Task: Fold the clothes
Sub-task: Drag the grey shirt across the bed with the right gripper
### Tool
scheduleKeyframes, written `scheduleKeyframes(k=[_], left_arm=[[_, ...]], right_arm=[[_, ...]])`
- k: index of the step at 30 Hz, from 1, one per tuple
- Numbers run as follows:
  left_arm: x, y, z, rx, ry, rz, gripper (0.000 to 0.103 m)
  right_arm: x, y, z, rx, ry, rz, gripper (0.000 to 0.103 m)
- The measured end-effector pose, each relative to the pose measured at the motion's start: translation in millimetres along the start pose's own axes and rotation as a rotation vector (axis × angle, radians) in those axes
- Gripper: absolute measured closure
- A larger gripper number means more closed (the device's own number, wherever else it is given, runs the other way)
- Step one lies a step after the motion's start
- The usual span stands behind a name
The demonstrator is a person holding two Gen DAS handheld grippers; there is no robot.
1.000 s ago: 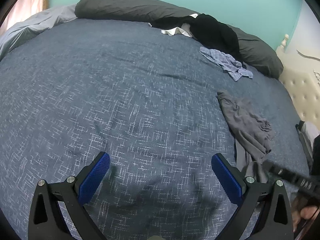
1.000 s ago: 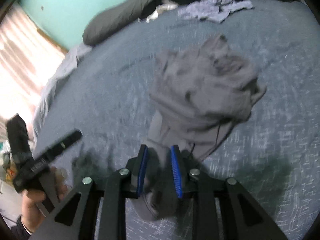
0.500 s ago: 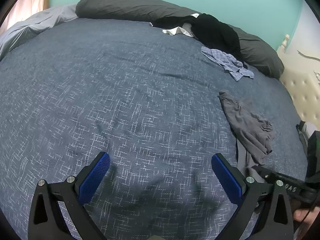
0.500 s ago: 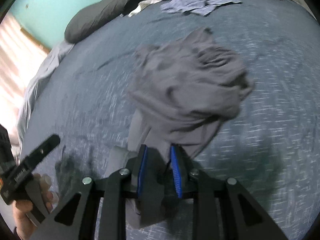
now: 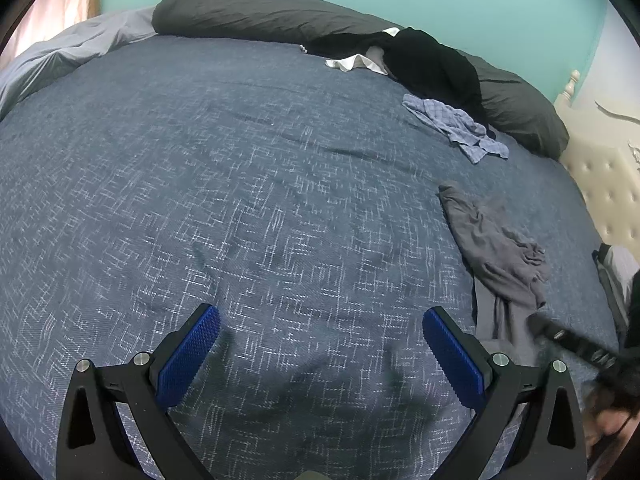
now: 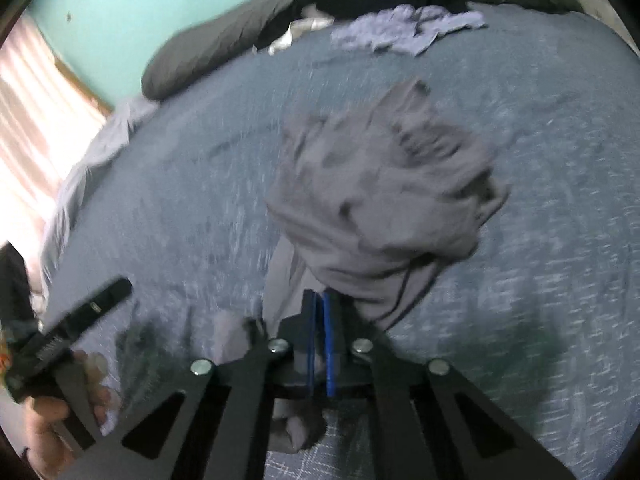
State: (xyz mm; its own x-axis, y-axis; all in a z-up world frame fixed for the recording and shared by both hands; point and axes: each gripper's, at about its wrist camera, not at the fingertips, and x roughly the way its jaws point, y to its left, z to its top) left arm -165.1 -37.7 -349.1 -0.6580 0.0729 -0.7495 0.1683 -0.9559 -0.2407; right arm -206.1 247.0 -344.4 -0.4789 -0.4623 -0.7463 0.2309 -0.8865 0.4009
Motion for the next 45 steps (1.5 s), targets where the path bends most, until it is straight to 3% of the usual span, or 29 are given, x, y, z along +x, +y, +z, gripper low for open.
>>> scheduleKeyframes(k=[4, 8, 11, 16, 18, 20, 34, 35, 36, 41, 45], left_arm=[[0, -1, -1, 0.002, 0.0, 0.001, 0.0], [1, -3, -1, 0.006, 0.003, 0.002, 0.0], [2, -4, -1, 0.009, 0.003, 0.004, 0.0], [3, -5, -1, 0.011, 0.005, 0.003, 0.0], [2, -4, 0, 0.013, 0.002, 0.001, 0.0], [1, -4, 1, 0.016, -0.001, 0.004, 0.0], [-3, 8, 7, -0.013, -0.014, -0.007, 0.0], [-3, 9, 7, -0.015, -0.014, -0.007, 0.0], [-2, 10, 7, -0.017, -0.012, -0.009, 0.0], [-1, 12, 7, -0.028, -0.008, -0.014, 0.0], [-2, 10, 6, -0.024, -0.011, -0.017, 0.0]], right_arm=[[-33, -12, 14, 0.053, -0.124, -0.005, 0.101], [-49, -43, 19, 0.139, -0.194, -0.073, 0.102], [-42, -58, 20, 0.209, -0.166, -0.053, 0.102], [-32, -42, 20, 0.158, -0.108, -0.013, 0.099], [-30, -37, 16, 0.139, -0.086, -0.002, 0.083], [-26, -34, 13, 0.13, -0.069, -0.009, 0.077], [31, 2, 24, -0.018, 0.063, -0.151, 0.077], [32, 1, 26, -0.024, 0.06, -0.157, 0.08], [30, -1, 27, -0.024, 0.052, -0.157, 0.096], [18, -12, 36, -0.006, 0.009, -0.157, 0.099], [-12, -31, 48, 0.042, -0.076, -0.195, 0.099]])
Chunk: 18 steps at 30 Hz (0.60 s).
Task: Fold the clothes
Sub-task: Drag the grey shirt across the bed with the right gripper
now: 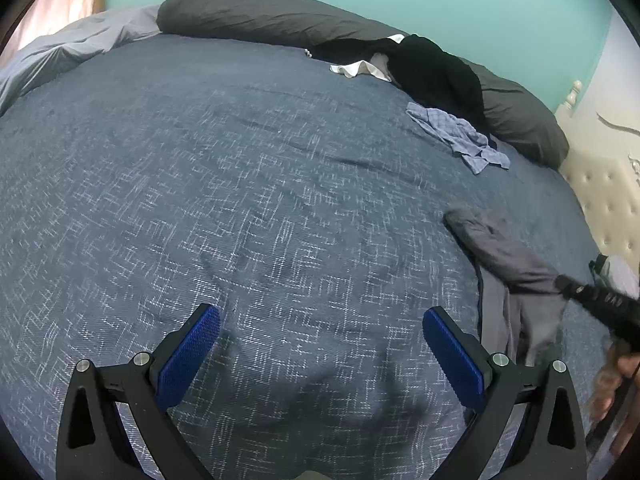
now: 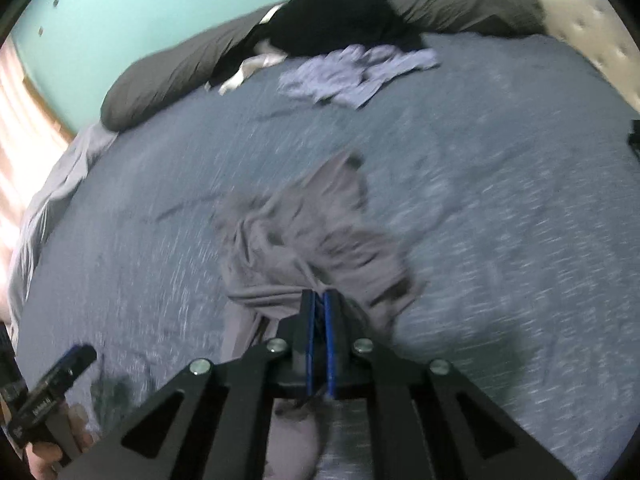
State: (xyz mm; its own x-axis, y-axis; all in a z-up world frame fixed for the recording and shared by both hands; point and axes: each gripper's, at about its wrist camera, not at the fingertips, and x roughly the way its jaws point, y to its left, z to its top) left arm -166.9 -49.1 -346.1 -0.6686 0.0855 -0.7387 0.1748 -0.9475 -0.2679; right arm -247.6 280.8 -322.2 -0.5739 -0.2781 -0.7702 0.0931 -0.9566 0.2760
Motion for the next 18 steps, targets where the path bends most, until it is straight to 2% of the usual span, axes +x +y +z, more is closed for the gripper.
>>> scheduleKeyframes(k=[6, 10, 12, 15, 18], left_arm=[[2, -2, -2, 0.003, 0.005, -0.001, 0.0], [3, -2, -1, 0.005, 0.005, 0.0, 0.0], [4, -2, -1, 0.003, 0.008, -0.001, 0.0], [4, -3, -2, 0.004, 0.008, 0.0, 0.0], [5, -2, -3, 0.006, 0.008, 0.0, 0.0]], right_arm=[[-22, -48, 20, 0.131, -0.061, -0.077, 0.099], [-18, -79, 20, 0.224, -0.026, -0.158, 0.099], [-16, -91, 17, 0.272, -0.005, -0.194, 0.096], [-24, -87, 15, 0.271, -0.029, -0.23, 0.096], [-33, -73, 17, 0.223, -0.072, -0.21, 0.095]])
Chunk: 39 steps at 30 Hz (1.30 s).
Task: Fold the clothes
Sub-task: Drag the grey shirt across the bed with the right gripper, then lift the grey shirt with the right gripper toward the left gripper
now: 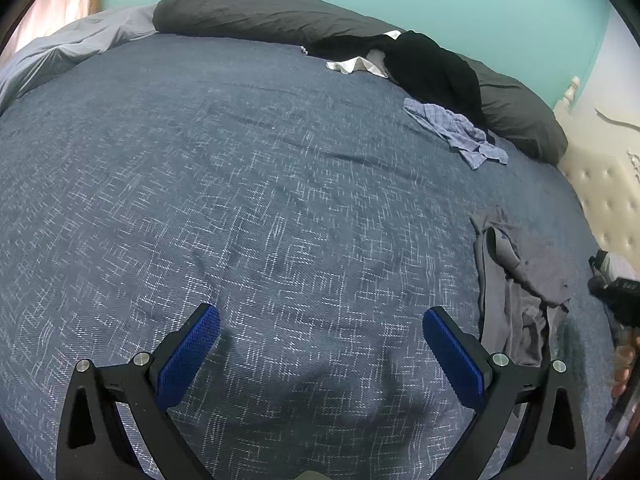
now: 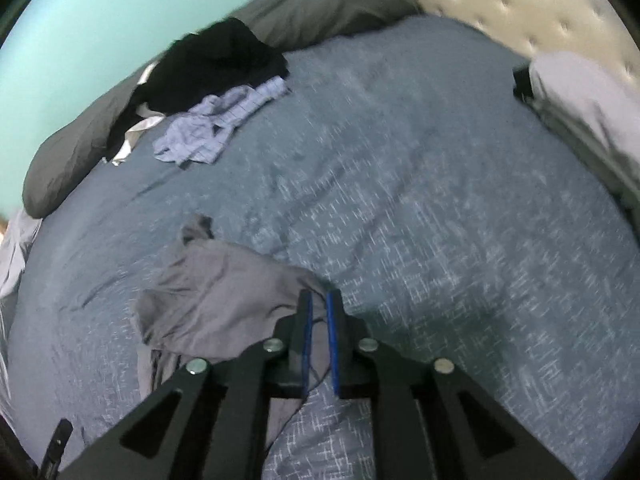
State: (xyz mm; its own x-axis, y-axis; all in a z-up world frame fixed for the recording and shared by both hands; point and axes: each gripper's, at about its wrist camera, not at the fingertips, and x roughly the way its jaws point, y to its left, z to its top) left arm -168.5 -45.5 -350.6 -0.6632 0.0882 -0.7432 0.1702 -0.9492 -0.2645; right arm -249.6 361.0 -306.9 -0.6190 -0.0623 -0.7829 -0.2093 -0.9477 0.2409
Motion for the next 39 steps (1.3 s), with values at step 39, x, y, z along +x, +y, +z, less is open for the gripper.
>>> scheduleKeyframes(k=[39], left_arm=[[14, -24, -12, 0.049, 0.078, -0.092, 0.0]], right_arm=[[16, 113, -22, -0.439, -0.006, 0.232, 0.099]])
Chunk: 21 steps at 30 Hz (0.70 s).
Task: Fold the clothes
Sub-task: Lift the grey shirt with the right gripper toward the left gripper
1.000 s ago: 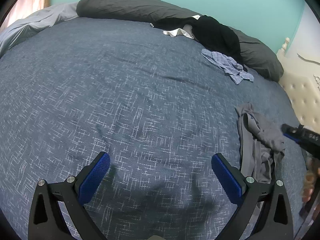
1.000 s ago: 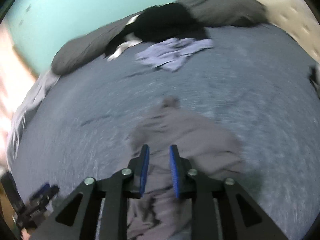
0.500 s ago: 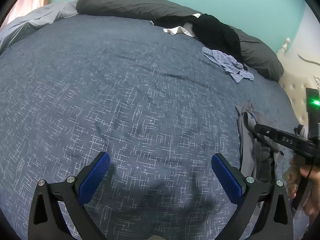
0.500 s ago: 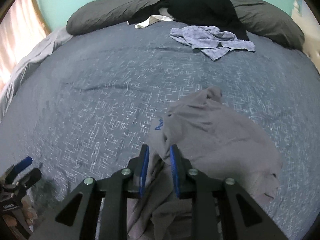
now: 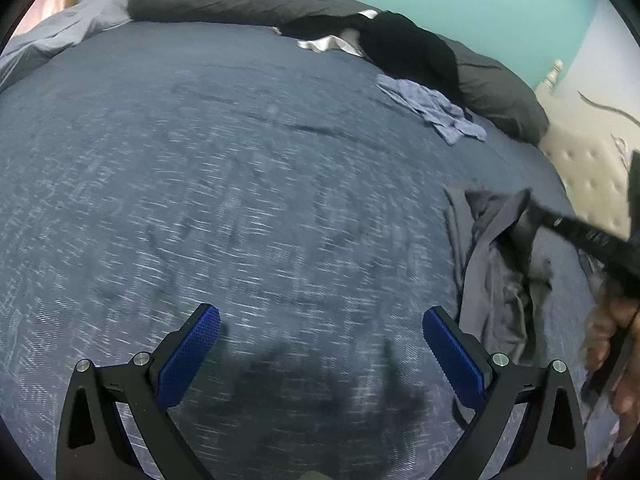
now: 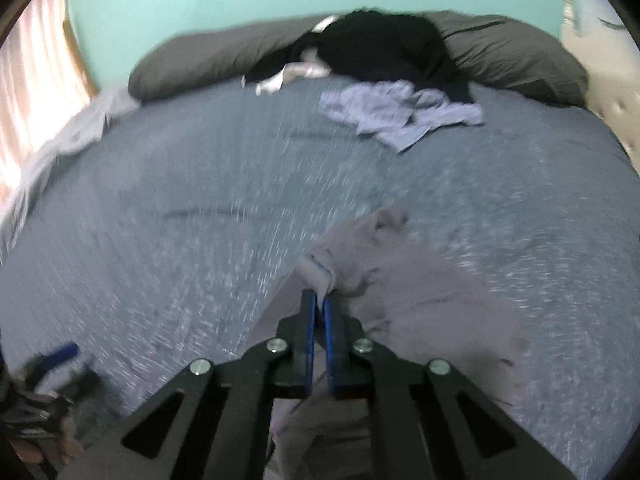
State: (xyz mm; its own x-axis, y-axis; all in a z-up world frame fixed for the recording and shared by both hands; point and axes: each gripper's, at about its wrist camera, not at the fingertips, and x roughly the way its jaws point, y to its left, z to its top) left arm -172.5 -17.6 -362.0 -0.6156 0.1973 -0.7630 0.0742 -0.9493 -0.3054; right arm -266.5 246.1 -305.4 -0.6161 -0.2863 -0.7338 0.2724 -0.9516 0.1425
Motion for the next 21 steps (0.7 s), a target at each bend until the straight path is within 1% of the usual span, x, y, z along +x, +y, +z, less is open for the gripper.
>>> scheduleKeyframes(k=[5, 10, 13, 17, 21], left_arm=[[12, -24, -9, 0.048, 0.059, -0.056, 0.0], [23, -49, -21, 0.124, 0.118, -0.106, 0.0], [27, -60, -27, 0.162, 0.137, -0.123, 0.0], [32, -67, -32, 0.173, 0.16, -0.135, 0.0], [35, -74, -35, 0.193, 0.163, -0.138, 0.0]], right_arm=[[-48, -24, -3, 0.103, -0.108, 0.029, 0.1], [-81, -40, -18, 0.159, -0.186, 0.031, 0.1], [-88, -51, -31, 0.204, -0.204, 0.043, 0.1], [-89, -67, -47, 0.277, -0.22, 0.066, 0.1], [-88, -78, -61, 0.328, -0.237, 0.084, 0.1]])
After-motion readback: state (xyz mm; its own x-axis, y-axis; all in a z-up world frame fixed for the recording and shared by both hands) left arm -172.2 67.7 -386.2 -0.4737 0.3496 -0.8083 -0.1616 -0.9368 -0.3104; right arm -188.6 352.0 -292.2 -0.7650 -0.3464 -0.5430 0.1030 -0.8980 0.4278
